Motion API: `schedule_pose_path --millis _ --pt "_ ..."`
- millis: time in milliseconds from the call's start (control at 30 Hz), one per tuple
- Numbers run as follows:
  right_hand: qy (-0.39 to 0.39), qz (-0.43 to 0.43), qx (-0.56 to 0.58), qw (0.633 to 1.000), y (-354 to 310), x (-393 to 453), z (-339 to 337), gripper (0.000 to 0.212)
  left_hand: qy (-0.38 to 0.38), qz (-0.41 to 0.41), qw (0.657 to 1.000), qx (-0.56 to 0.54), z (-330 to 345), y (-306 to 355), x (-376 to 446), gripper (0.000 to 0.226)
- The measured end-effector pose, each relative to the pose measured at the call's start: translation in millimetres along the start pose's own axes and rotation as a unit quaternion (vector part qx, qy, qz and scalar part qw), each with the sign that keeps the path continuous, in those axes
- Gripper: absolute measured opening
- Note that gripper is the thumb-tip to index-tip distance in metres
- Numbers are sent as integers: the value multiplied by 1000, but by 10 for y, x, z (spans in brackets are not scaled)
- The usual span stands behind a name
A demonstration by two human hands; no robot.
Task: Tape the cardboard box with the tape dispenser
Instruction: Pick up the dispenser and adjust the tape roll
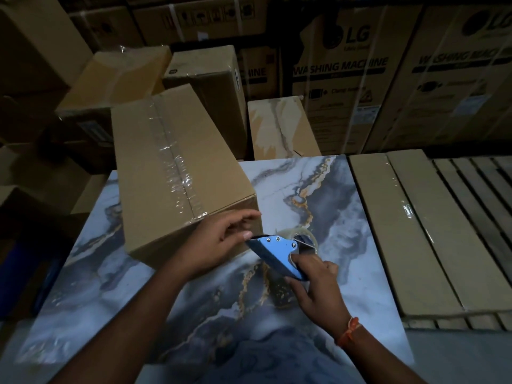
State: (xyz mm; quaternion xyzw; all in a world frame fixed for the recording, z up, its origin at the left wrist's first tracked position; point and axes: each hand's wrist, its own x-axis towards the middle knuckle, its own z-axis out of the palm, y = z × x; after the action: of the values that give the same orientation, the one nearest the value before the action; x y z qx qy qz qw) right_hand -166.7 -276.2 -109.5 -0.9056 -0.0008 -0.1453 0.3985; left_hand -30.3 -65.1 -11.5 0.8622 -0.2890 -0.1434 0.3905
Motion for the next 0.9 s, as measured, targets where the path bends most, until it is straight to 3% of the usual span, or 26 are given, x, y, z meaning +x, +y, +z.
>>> schedule_pose_path --millis 300,700,900 --pt "-2 12 34 999 66 -150 4 34 -108 51 992 45 -21 63 261 19" --pt "13 82 -7 997 69 -223 93 26 -24 39 997 64 336 117 351 4" --pt "47 104 -31 993 58 -280 185 37 -22 8 998 54 460 35 383 7"
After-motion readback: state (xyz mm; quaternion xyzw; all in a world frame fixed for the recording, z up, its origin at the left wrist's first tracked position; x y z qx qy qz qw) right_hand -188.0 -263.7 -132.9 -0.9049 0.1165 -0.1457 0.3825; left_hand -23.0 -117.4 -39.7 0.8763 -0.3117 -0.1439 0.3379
